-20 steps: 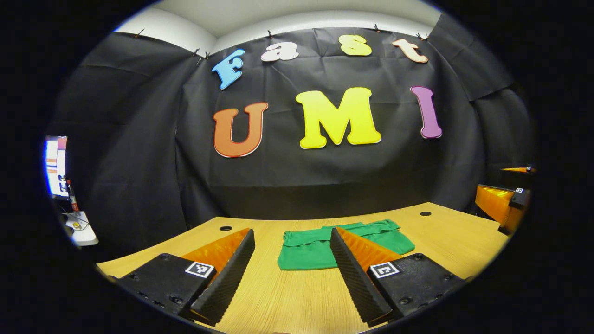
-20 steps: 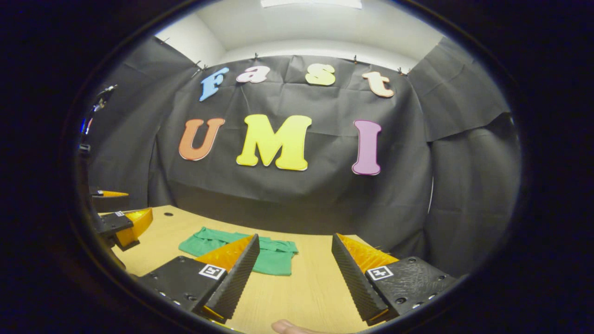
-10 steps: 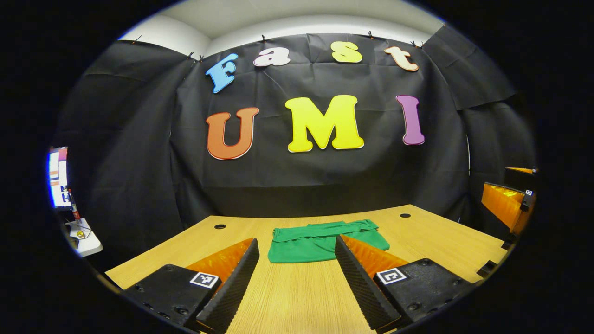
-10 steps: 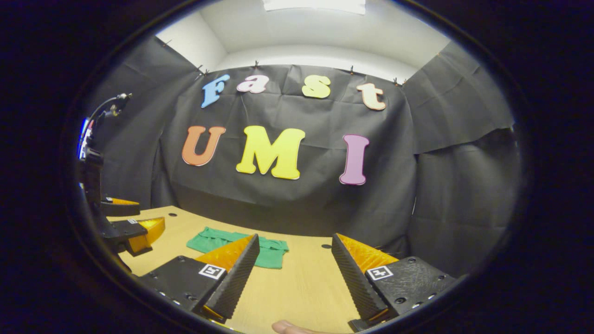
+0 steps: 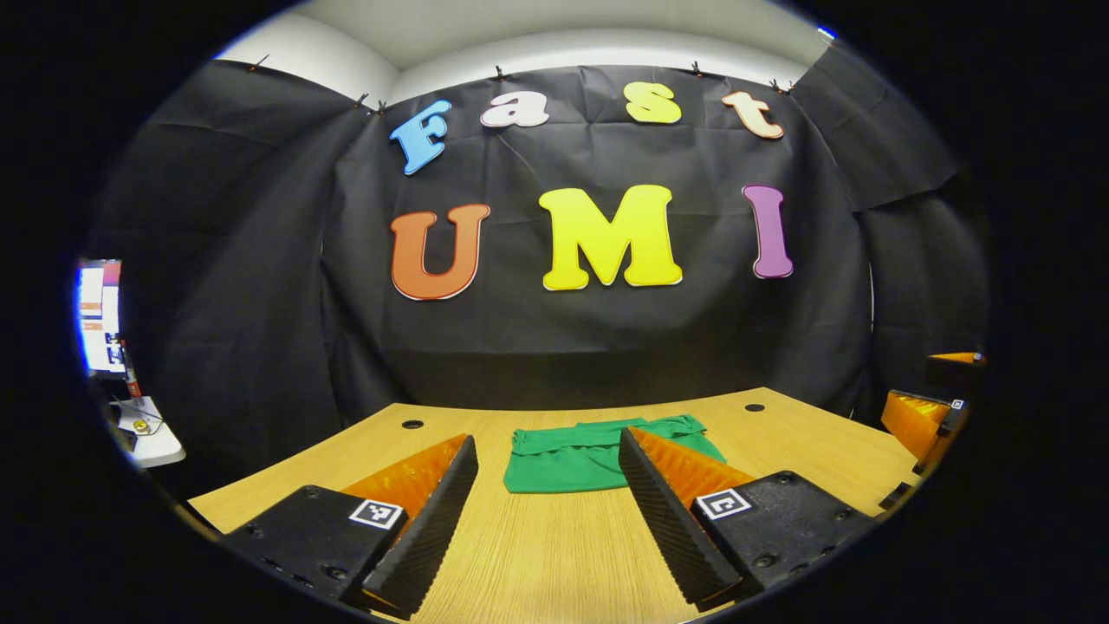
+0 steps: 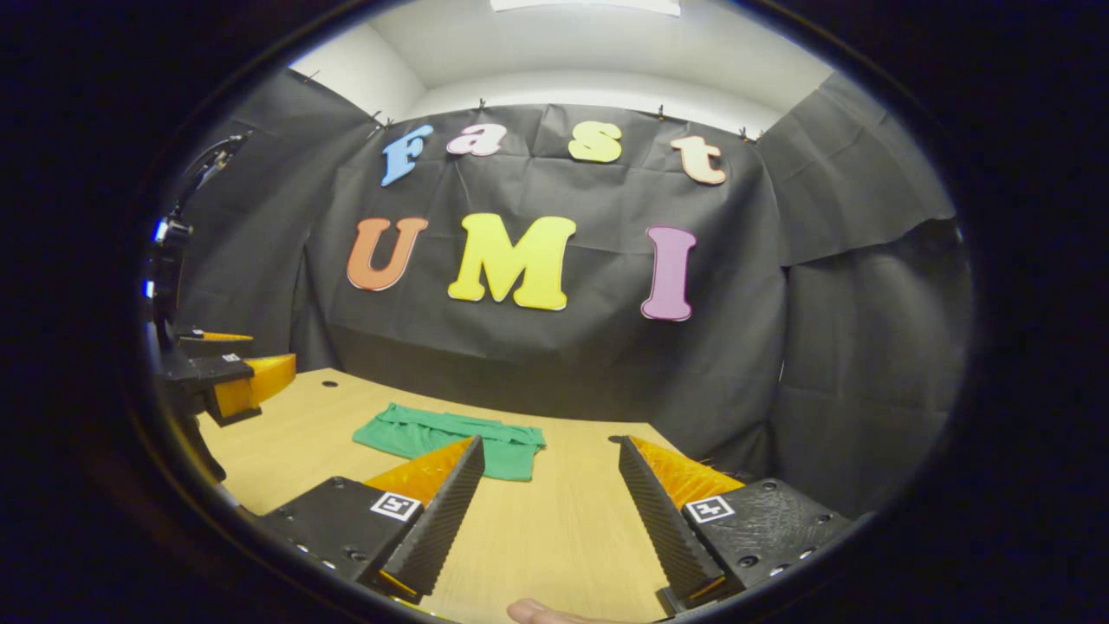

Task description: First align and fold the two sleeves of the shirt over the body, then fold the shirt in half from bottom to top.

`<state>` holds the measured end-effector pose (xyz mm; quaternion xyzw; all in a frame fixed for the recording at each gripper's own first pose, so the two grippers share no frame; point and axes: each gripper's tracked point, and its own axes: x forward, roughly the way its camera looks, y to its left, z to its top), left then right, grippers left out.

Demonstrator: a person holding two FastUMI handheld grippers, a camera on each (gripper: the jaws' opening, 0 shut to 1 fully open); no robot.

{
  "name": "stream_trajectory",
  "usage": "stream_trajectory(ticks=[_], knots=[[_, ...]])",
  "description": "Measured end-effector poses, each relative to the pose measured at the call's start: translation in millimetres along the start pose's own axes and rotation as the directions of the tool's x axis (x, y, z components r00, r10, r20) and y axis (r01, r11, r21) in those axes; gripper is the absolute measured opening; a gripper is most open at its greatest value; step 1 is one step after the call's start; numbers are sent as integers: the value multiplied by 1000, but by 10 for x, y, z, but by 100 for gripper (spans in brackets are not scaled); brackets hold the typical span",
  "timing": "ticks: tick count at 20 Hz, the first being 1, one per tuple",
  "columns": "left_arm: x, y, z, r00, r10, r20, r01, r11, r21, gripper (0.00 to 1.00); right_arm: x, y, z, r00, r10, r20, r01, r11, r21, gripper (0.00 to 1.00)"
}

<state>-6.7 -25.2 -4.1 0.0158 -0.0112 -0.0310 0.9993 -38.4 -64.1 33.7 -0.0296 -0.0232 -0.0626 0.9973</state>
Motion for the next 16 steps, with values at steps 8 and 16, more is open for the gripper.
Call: stream_trajectory(ticks=[8, 16], knots=[[28, -128, -58, 1000, -16, 10, 16, 1000, 13, 100, -17, -62, 31, 1000, -2, 14, 2, 1000, 6, 95], [12, -150, -54, 1000, -22, 16, 22, 999, 24, 100, 29, 1, -111, 1000, 10, -15, -10, 1000, -4, 96]])
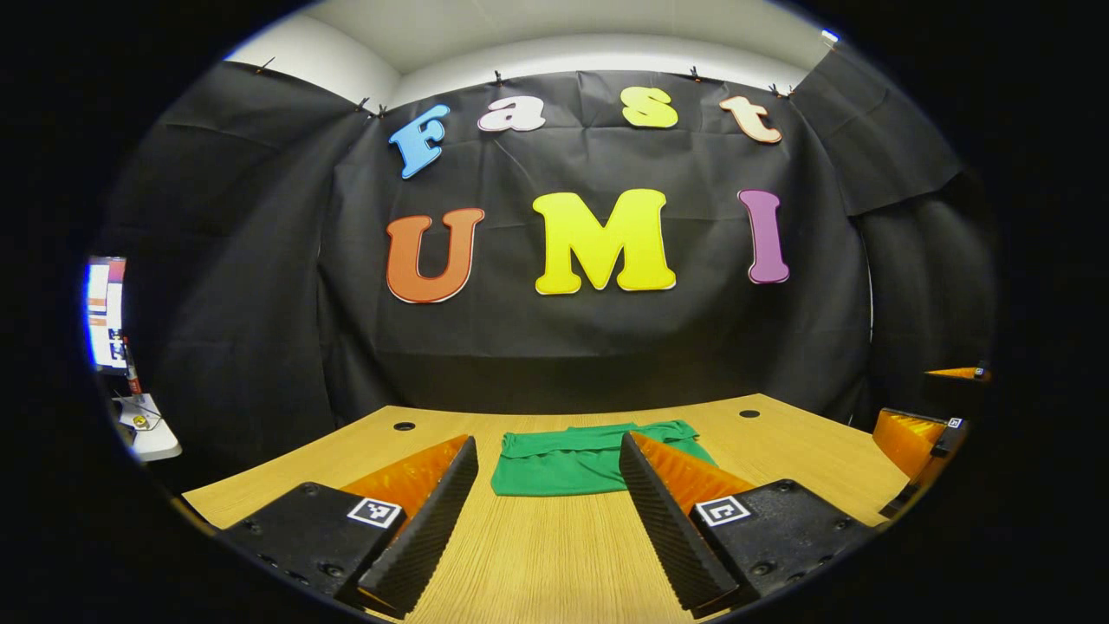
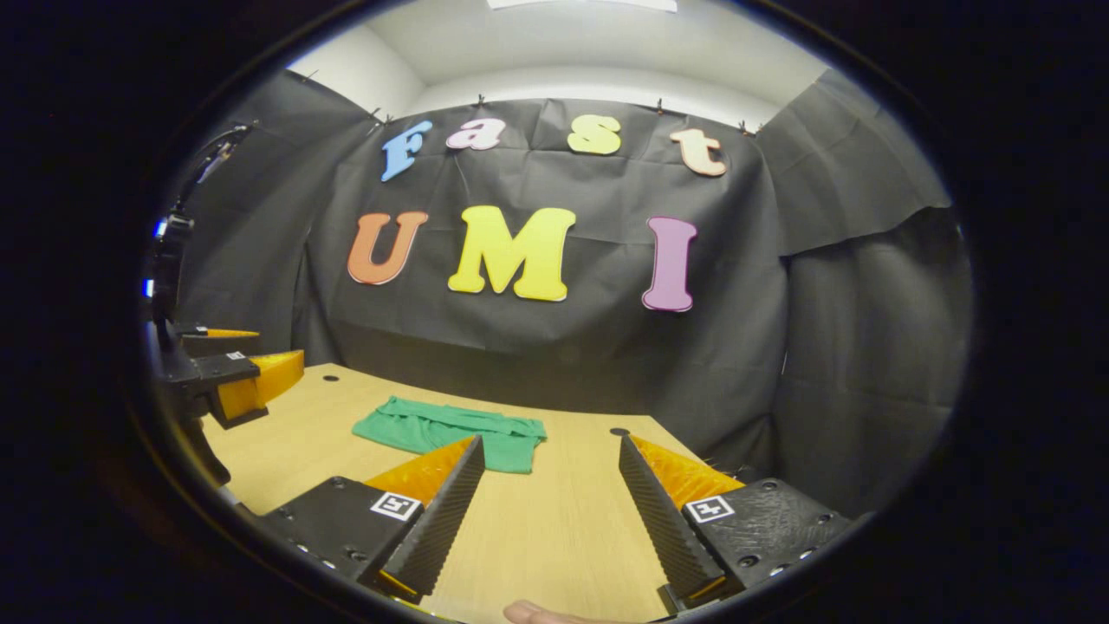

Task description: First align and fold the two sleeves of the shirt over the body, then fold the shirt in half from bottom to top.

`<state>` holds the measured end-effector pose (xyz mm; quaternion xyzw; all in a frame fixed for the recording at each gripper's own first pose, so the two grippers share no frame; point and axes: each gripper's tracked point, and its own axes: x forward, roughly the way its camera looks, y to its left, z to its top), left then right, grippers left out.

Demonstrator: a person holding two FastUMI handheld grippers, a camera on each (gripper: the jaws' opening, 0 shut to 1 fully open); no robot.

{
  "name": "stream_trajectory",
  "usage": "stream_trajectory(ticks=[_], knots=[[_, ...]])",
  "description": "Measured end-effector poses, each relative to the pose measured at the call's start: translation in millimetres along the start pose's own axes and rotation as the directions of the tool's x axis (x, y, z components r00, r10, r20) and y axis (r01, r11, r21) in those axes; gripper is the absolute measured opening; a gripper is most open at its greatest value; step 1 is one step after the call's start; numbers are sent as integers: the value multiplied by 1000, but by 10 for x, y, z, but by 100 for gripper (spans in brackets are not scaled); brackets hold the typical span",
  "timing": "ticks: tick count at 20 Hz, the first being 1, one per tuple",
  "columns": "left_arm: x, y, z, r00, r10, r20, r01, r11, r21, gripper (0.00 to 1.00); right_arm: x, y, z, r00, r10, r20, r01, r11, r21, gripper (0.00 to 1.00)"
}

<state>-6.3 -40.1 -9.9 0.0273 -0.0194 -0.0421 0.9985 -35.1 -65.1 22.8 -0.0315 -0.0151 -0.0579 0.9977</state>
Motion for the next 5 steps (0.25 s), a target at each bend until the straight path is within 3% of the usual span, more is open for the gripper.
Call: stream_trajectory(ticks=[5], knots=[[-18, 7, 10, 1000, 3, 2, -3, 1000, 0, 100, 17, 30, -32, 1000, 5, -9, -5, 1000, 4, 96]])
